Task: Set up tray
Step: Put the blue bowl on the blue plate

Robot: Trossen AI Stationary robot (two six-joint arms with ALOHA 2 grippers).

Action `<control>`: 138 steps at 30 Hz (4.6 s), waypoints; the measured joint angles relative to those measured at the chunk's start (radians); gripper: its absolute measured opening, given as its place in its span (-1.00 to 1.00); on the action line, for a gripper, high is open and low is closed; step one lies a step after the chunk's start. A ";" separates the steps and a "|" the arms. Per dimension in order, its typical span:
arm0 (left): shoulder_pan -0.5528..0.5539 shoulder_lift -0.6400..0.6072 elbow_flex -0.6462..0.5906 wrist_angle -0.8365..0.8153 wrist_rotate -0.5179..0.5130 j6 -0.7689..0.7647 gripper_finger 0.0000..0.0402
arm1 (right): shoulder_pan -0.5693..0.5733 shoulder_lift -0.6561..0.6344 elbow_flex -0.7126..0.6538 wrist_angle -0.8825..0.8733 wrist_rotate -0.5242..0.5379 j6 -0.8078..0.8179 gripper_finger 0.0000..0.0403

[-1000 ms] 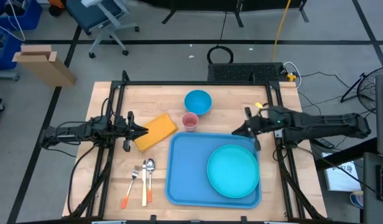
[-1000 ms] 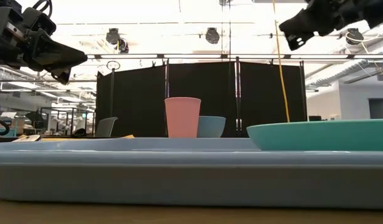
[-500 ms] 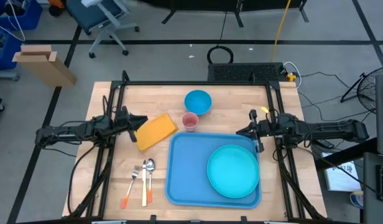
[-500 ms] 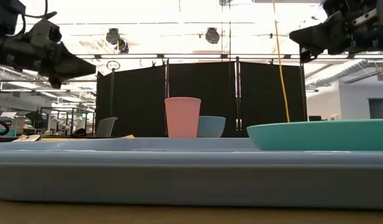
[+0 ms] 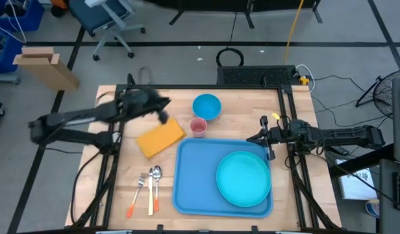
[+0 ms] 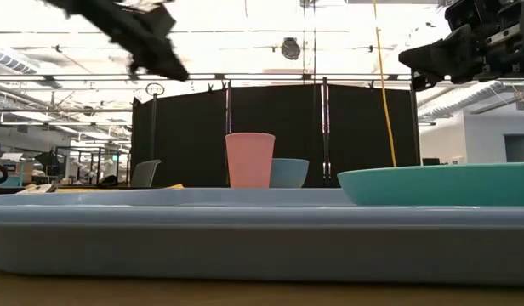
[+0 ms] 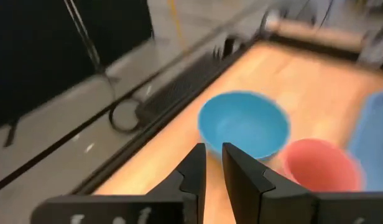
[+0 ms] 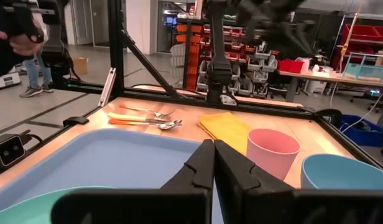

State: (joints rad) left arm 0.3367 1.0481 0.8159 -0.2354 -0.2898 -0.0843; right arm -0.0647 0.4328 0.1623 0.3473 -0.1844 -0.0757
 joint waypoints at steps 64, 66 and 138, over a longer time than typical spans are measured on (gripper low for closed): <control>0.226 1.304 1.217 -0.627 0.315 0.435 0.51 | -0.001 0.004 0.000 -0.091 0.085 -0.071 -1.00; 0.227 1.305 1.217 -0.630 0.314 0.435 0.33 | -0.001 0.004 0.000 -0.091 0.085 -0.071 -1.00; -0.387 1.275 1.520 -0.531 0.470 0.182 -0.97 | -0.106 -0.173 0.001 -0.167 0.158 -0.006 -1.00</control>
State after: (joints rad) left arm -0.0508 2.3234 2.3363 -0.7666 0.1797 0.0977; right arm -0.1707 0.2601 0.1635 0.1802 -0.0265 -0.0814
